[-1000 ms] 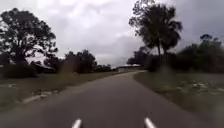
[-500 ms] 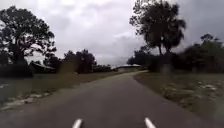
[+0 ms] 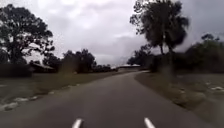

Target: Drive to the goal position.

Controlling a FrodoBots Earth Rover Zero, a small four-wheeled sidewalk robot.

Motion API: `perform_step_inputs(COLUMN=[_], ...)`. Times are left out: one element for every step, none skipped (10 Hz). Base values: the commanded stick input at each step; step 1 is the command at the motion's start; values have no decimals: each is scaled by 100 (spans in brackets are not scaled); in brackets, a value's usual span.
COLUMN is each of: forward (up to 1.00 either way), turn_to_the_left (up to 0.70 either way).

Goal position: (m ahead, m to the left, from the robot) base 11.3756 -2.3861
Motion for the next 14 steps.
perform_step_inputs(forward=[84, 84, 84, 84, 84, 84, 84, 84, 84, 84, 84, 84, 84, 84], turn_to_the_left=[3, 3, 3, 3, 3, 3, 3, 3, 3, 3, 3, 3, 3, 3])
